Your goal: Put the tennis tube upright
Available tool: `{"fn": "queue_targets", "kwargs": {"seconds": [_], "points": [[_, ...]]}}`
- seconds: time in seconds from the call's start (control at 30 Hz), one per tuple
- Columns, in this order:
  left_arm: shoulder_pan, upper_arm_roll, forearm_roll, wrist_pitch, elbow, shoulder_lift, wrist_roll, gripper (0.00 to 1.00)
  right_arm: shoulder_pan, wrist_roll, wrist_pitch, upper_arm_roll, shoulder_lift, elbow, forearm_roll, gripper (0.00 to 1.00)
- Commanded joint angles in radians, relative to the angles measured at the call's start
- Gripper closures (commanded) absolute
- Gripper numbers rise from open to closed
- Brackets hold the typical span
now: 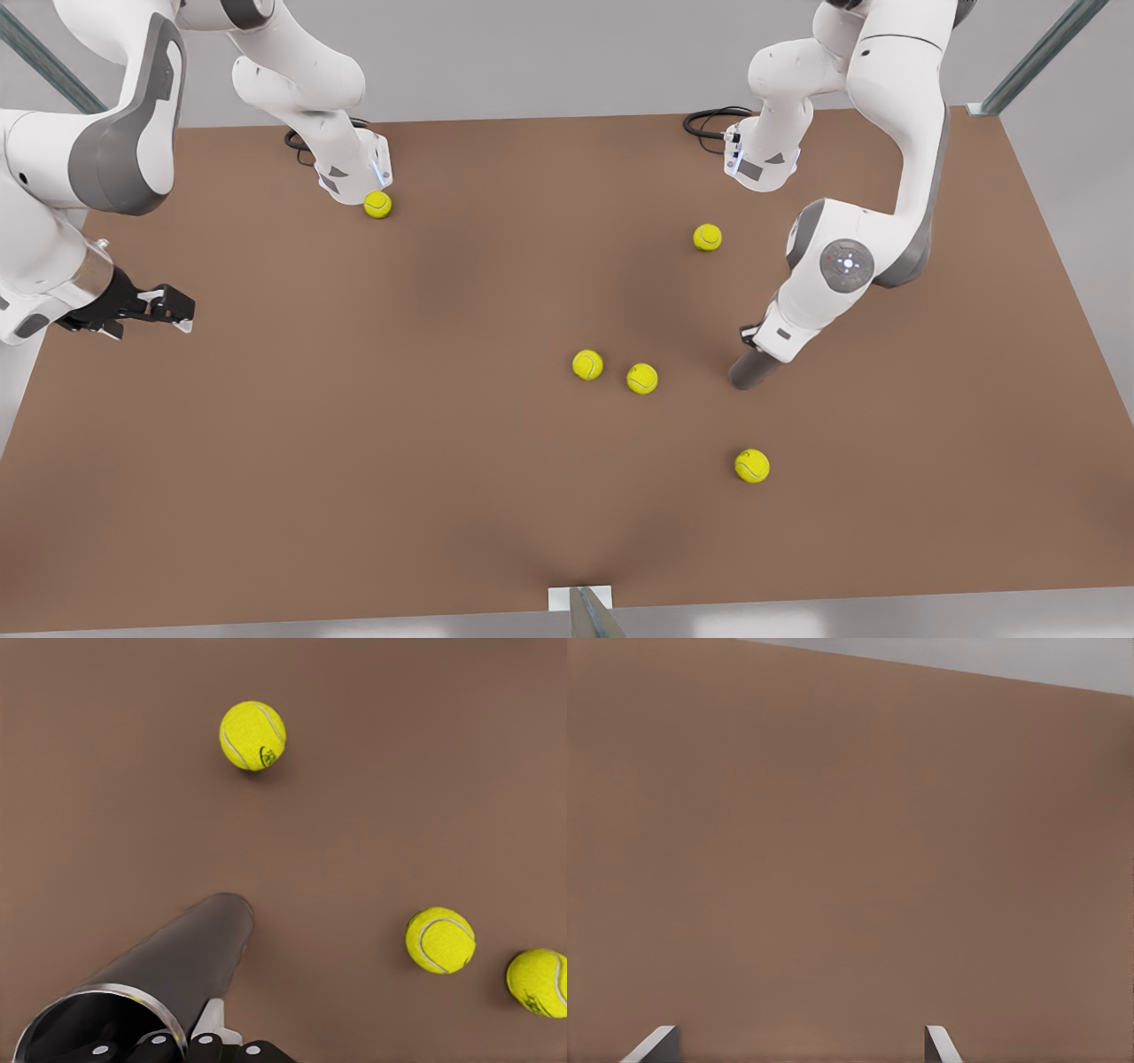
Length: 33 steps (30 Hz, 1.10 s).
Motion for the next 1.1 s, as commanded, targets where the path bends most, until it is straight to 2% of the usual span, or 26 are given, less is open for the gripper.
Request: {"fn": "queue_targets", "kwargs": {"seconds": [0.0,0.13,0.17,0.2,0.23,0.27,0.57,0.8,0.87,1.0,1.03,1.07], "points": [[0.0,0.0,-0.012,0.0,0.001,0.0,0.0,0.79,0.0,0.0,0.0,0.0,0.0,0.0,0.0,0.0],[0.0,0.0,-0.012,0.003,0.008,0.013,0.0,0.79,-0.001,-0.002,-0.003,0.0,0.001,0.0,-0.006,0.0],[0.0,0.0,-0.012,0.003,0.008,0.014,0.0,0.66,-0.006,-0.002,-0.008,0.0,0.003,-0.002,-0.006,0.0],[0.0,0.0,-0.012,0.002,0.011,0.014,0.002,0.43,-0.006,-0.002,-0.009,0.0,0.001,-0.002,-0.006,0.0],[0.0,0.0,-0.012,0.0,0.011,0.014,0.002,0.04,-0.009,-0.002,-0.017,0.0,0.001,-0.002,-0.006,0.0],[0.0,0.0,-0.014,0.0,0.013,0.014,0.002,0.0,-0.001,0.0,-0.017,0.0,0.003,-0.002,-0.005,0.0],[-0.003,-0.02,-0.024,-0.013,0.021,0.002,-0.02,0.0,-0.001,0.002,-0.011,0.0,0.012,0.0,-0.005,0.0],[-0.001,-0.049,-0.026,-0.317,0.152,-0.063,-0.017,0.0,-0.001,0.0,-0.017,0.0,0.011,0.0,-0.005,0.0],[0.003,-0.055,-0.017,-0.466,0.284,-0.066,-0.012,0.0,0.0,-0.002,-0.02,0.0,0.009,0.0,-0.003,0.0],[0.094,-0.04,0.065,-0.555,0.418,-0.057,0.054,0.0,0.004,0.0,-0.026,0.003,0.011,-0.002,-0.003,0.0],[0.031,0.024,0.06,-0.596,0.444,-0.049,0.087,0.0,0.004,-0.002,-0.028,0.003,0.011,-0.002,-0.003,0.0],[-0.164,0.296,0.005,-0.664,0.464,-0.084,0.161,0.0,0.002,0.0,-0.032,0.005,0.012,-0.002,-0.003,0.0]]}}
